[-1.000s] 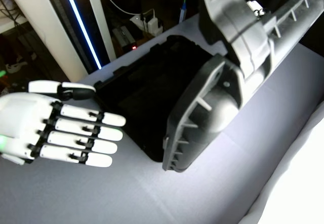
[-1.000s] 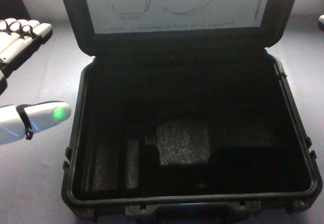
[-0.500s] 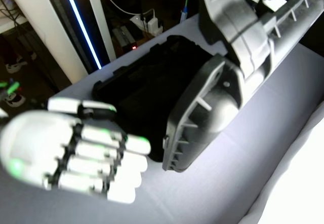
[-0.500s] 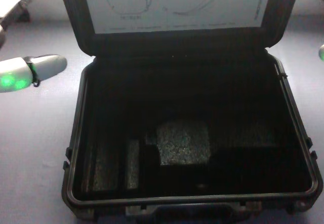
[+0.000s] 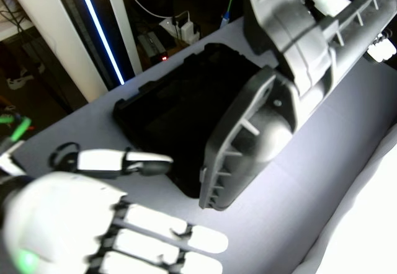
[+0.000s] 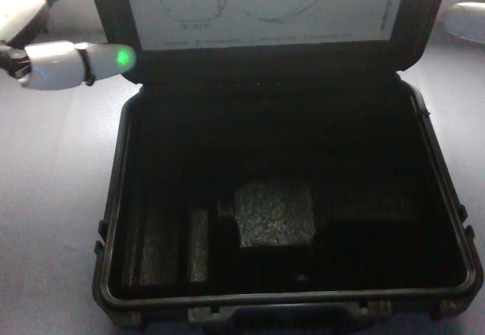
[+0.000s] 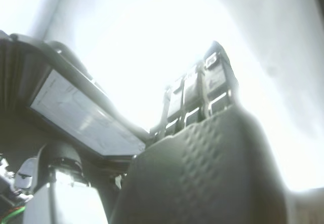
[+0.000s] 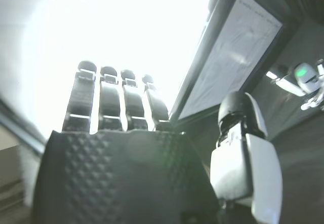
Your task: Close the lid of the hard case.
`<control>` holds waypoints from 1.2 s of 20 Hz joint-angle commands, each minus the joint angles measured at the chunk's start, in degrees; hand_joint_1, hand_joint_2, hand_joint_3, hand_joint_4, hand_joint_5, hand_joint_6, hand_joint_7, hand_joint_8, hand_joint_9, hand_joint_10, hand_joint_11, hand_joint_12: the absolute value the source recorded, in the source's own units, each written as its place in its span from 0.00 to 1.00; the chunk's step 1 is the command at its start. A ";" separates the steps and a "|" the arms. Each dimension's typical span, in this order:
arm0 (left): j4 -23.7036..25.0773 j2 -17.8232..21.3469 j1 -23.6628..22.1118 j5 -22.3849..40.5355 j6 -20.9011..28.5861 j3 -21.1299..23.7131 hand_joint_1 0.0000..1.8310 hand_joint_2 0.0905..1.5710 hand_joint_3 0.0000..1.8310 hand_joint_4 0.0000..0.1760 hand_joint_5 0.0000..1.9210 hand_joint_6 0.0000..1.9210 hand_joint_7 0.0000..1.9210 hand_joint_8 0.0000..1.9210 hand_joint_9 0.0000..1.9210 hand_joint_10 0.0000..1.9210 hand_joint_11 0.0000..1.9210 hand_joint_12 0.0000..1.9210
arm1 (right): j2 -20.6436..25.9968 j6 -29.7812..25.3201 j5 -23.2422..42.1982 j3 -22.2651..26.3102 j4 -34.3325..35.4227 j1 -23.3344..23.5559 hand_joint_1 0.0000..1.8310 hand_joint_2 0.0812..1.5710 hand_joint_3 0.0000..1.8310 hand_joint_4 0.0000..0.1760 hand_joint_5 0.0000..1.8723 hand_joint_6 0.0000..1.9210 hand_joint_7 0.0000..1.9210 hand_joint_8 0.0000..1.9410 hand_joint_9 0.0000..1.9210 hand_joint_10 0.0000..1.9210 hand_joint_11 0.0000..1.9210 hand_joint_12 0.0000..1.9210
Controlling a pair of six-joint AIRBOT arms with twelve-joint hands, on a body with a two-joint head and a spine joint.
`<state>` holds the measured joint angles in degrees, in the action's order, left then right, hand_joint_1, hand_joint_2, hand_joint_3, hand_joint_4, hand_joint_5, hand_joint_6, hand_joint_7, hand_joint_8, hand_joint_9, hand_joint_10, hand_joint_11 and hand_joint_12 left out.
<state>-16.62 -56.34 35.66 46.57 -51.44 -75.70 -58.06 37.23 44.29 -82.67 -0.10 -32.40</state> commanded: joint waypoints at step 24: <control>6.23 8.38 7.69 13.54 3.52 9.98 0.15 0.67 0.01 0.00 0.00 0.00 0.00 0.00 0.00 0.00 0.00 0.00 | 5.64 -0.32 13.69 9.52 -0.92 -6.00 0.04 0.76 0.00 0.11 0.02 0.00 0.00 0.00 0.00 0.00 0.01 0.01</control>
<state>-9.85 -48.66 43.94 52.66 -48.05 -65.63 -52.82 37.28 50.87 -73.17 -1.72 -39.18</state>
